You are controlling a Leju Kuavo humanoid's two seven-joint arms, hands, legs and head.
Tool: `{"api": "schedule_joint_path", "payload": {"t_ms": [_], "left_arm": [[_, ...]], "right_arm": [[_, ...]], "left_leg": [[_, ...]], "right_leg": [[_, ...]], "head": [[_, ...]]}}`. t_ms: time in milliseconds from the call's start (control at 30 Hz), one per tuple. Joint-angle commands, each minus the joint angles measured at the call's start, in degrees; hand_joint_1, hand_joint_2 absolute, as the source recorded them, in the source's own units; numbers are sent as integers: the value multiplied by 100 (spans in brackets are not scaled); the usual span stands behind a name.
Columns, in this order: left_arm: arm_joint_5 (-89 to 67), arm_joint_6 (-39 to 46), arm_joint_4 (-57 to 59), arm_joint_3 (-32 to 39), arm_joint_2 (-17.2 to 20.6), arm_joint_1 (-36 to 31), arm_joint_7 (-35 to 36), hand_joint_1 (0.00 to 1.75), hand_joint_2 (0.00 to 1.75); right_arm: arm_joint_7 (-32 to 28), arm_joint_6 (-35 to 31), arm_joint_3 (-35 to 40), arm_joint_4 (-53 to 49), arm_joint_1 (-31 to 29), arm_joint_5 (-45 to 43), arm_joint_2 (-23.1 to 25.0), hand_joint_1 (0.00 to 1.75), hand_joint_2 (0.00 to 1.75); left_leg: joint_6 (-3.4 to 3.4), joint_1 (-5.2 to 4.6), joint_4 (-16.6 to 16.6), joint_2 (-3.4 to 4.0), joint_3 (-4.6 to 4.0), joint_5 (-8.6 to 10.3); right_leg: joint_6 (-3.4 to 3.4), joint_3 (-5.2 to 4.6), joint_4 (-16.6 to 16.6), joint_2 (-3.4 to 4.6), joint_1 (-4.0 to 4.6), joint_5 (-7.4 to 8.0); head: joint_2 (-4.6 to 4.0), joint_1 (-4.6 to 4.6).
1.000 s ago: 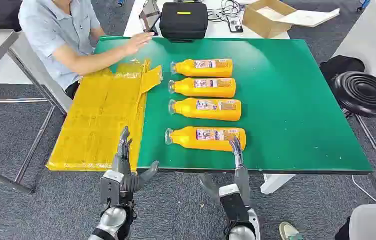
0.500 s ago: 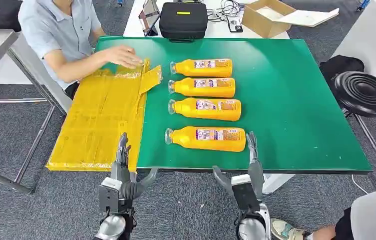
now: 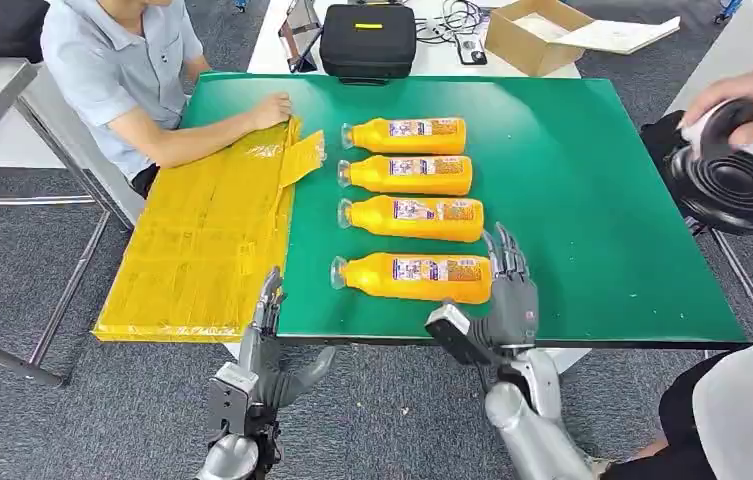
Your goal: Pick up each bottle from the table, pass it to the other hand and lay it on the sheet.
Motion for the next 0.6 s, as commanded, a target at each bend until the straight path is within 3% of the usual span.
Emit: {"api": "schedule_joint_path", "payload": {"t_ms": [33, 133, 400, 600], "left_arm": [[73, -57, 251, -190, 74, -316, 10, 0, 175], [65, -114, 404, -233, 66, -474, 71, 0, 175], [64, -151, 459, -281, 40, -572, 95, 0, 175], [25, -234, 451, -363, 61, -690, 143, 0, 175]], "right_arm": [[448, 240, 105, 2344, -1321, 284, -24, 0, 175], [601, 1000, 82, 2920, -1599, 187, 119, 0, 175], [827, 949, 336, 3143, -1761, 543, 193, 0, 175], [1020, 1473, 424, 3267, -2064, 657, 307, 0, 175]], "left_leg": [[-8, 7, 0, 11, 32, -13], [-7, 5, -3, 8, 30, -11], [-8, 6, 0, 6, 31, -13], [-5, 2, -1, 6, 10, -3]], "right_leg": [[-14, 31, -3, 9, 8, -8], [-12, 28, -4, 6, 7, -8], [-12, 30, -1, 4, 8, -11], [-8, 8, 1, 5, 3, -3]], "head": [[0, -2], [0, -2], [0, -2], [0, 0]]}}
